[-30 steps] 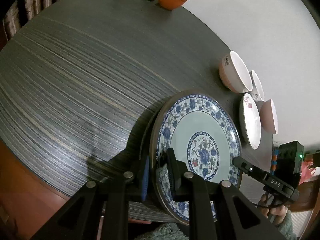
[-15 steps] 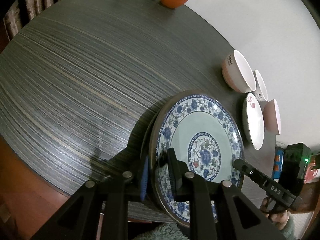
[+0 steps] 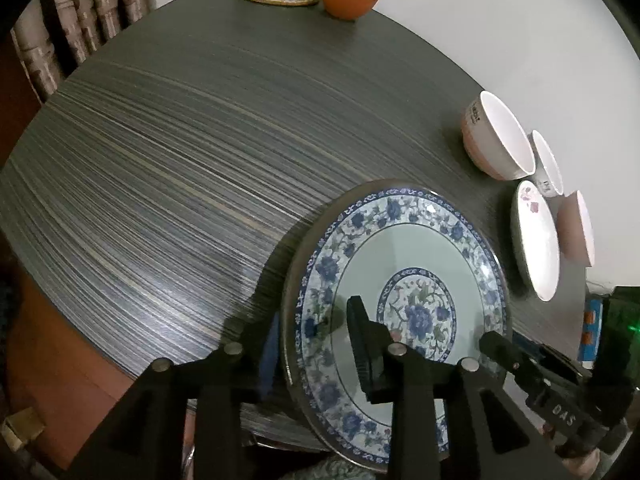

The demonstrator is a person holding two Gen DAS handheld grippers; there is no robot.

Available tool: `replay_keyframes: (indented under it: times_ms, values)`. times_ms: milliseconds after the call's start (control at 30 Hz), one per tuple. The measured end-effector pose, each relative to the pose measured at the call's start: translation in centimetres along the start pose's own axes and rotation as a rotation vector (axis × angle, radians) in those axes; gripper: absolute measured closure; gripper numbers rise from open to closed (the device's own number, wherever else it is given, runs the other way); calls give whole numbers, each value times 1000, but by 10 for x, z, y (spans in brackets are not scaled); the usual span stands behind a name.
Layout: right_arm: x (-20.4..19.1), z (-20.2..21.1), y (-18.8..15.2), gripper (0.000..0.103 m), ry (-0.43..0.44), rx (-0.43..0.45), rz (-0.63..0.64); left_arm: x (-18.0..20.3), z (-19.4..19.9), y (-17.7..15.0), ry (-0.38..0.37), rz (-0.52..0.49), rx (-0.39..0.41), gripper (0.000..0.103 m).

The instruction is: Organize plates and bowls

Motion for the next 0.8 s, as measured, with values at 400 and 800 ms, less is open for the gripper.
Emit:
replay_keyframes:
  times_ms: [400, 800]
  values:
    - [-20, -5, -3, 63, -143, -6, 105, 11, -13, -6, 98, -28, 29, 67]
    - [-24, -3, -5, 53, -187, -2, 112, 18, -15, -7, 119, -52, 54, 66]
Point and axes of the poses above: each gripper's, at about its wrist camera, not at the fingertips, and z roughly against the way its jaws point, x to its right, y to its top, the point moved 2 cm from there along -z, roughly the way its jaws point, and after that the axes turned 8 degrees about -x, right-handed, at the moved point
